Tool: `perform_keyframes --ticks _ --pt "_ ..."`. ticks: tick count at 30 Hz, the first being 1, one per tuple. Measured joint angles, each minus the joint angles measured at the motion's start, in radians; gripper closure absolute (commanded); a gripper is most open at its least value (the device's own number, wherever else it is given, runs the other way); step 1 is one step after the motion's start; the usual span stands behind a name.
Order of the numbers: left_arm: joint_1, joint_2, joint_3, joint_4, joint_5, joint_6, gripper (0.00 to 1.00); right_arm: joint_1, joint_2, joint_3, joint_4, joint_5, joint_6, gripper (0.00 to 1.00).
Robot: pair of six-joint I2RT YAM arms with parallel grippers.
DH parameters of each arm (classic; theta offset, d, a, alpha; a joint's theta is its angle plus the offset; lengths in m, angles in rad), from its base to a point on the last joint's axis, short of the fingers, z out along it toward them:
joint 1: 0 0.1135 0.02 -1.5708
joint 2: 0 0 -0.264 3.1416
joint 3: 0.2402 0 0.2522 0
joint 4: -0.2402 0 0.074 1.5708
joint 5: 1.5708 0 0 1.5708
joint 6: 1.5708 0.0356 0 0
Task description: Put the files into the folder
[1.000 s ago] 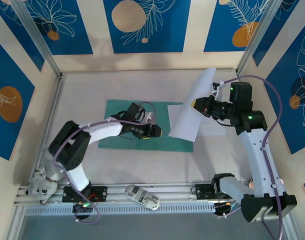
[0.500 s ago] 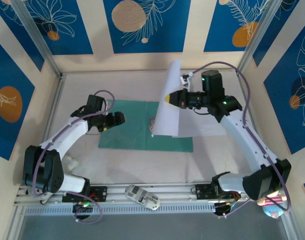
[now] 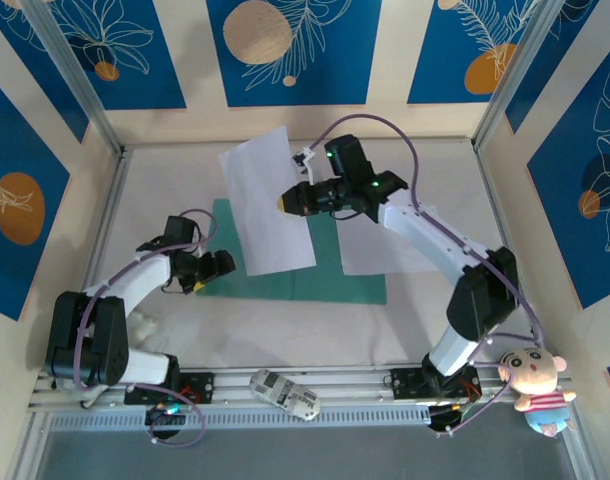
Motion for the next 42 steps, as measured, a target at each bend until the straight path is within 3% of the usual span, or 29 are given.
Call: perform_keyframes --ticks 9,16,25,42 --pt "0.01 -0.005 -0.002 0.004 0.008 0.001 0.11 0.052 0.25 0.161 -0.122 0.392 -0.147 1.0" --pt "0.01 -0.005 -0.002 0.005 0.011 0.005 0.11 0.077 0.291 0.196 -0.163 0.517 -0.234 1.0" --pt "0.01 -0.003 -0.005 0.008 0.027 0.019 0.11 0.076 0.276 0.193 -0.153 0.537 -0.317 1.0" --pt "0.011 0.01 -0.006 0.011 0.034 0.019 0.11 0.071 0.216 0.124 -0.109 0.424 -0.341 1.0"
